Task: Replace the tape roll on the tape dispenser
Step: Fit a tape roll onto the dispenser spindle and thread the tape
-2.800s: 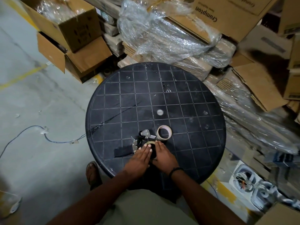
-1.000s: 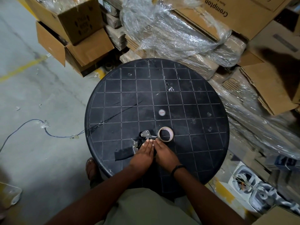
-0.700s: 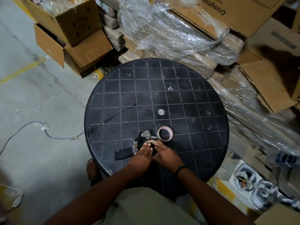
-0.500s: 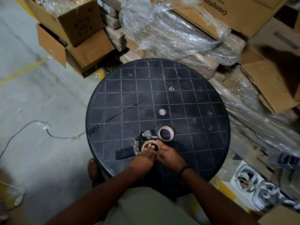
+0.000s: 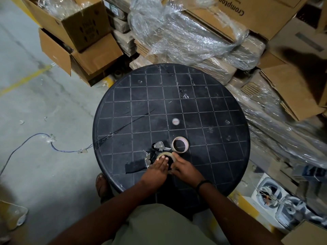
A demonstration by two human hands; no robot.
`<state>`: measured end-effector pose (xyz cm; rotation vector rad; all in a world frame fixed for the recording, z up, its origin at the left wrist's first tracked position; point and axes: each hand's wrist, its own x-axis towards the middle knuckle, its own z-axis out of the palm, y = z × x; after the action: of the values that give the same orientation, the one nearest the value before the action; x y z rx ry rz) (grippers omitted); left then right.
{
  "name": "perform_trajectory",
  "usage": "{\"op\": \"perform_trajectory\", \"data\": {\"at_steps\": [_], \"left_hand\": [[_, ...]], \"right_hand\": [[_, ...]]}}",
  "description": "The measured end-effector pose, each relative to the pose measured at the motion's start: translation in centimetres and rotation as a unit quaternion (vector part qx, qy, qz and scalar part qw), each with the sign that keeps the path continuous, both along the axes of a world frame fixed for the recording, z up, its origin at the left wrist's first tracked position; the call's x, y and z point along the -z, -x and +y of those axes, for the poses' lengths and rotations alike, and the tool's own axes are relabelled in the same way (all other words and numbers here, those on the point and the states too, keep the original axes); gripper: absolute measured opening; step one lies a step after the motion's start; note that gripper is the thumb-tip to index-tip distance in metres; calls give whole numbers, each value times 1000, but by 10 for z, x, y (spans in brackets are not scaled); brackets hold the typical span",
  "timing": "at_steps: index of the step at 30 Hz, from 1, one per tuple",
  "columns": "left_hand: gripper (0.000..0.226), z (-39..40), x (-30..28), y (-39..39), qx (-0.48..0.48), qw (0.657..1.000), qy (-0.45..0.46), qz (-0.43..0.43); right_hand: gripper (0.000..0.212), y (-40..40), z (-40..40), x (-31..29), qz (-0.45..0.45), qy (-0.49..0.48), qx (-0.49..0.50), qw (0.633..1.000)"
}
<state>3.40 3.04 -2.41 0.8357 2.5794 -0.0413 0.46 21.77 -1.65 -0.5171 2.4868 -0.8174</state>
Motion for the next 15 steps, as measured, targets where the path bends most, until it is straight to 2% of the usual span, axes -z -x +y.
{"op": "perform_trajectory", "data": {"at_steps": [2, 5, 8, 13, 15], "left_hand": [[63, -3, 0, -1, -12, 999, -30, 16], [54, -5, -6, -4, -26, 999, -36, -13], [55, -4, -8, -1, -37, 998, -45, 27], [68, 2, -12, 1, -35, 998, -43, 14], [66, 2, -10, 1, -28, 999, -35, 13]], "right_hand": [[12, 2, -2, -2, -12, -13, -12, 1000], [12, 4, -2, -5, -18, -18, -21, 999], [12, 4, 1, -4, -7, -6, -19, 1000], [9, 0, 6, 5, 15, 23, -24, 999], [10, -1, 9, 8, 25, 40, -23, 999]]}}
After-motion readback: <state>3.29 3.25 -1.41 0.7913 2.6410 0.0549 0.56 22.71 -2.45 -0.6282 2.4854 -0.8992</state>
